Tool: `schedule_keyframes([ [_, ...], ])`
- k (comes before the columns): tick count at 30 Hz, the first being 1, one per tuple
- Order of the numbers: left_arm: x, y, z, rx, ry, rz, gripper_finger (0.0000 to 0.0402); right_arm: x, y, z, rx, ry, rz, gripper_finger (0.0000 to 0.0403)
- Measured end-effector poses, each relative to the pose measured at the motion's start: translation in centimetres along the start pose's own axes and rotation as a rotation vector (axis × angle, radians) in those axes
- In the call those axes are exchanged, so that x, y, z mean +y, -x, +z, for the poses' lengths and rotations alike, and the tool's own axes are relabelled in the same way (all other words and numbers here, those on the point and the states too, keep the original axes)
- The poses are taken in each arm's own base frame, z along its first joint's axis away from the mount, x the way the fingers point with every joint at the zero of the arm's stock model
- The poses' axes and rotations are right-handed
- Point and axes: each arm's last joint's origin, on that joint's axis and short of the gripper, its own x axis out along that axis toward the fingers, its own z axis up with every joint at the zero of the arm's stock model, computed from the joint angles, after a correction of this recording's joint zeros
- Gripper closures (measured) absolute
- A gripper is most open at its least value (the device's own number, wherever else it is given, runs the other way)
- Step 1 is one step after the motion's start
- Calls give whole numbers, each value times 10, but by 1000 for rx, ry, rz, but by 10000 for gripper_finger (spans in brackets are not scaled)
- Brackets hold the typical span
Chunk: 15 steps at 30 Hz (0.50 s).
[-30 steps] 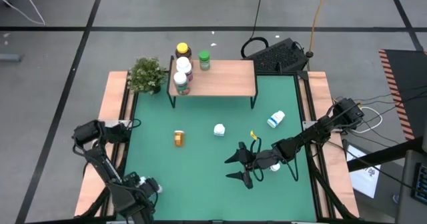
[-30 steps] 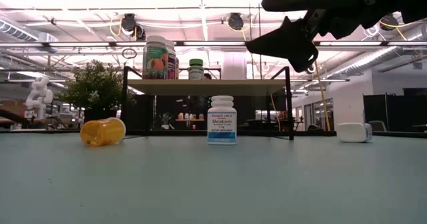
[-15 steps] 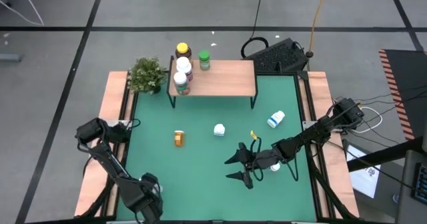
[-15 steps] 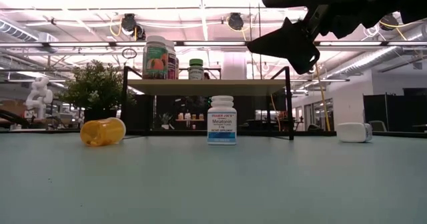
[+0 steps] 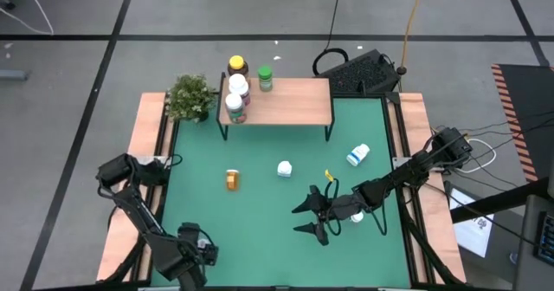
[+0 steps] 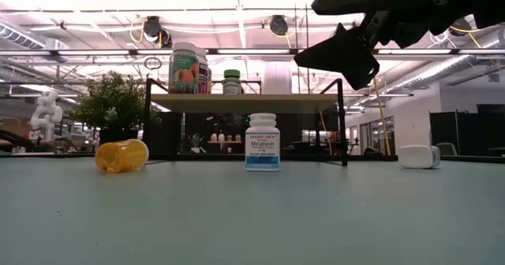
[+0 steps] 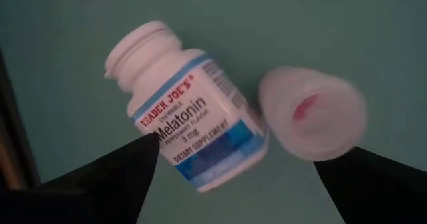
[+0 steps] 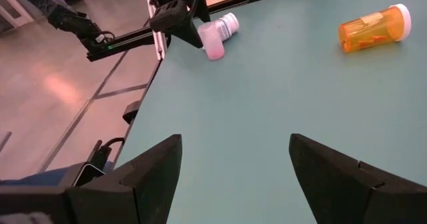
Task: Pick and place medicine bottles onto shelf by color
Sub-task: Put the bottom white and blue pill bottle on the shelf
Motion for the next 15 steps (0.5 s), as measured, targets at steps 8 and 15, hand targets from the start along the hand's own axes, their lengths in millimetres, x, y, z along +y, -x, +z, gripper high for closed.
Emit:
schedule_keyframes([
  [8, 2, -8, -1, 14, -13, 50, 12, -1, 0, -1, 13, 0, -6, 133],
  [15, 10, -4, 2, 52, -99, 159, 11, -1, 0, -1, 13, 0, -7, 133],
])
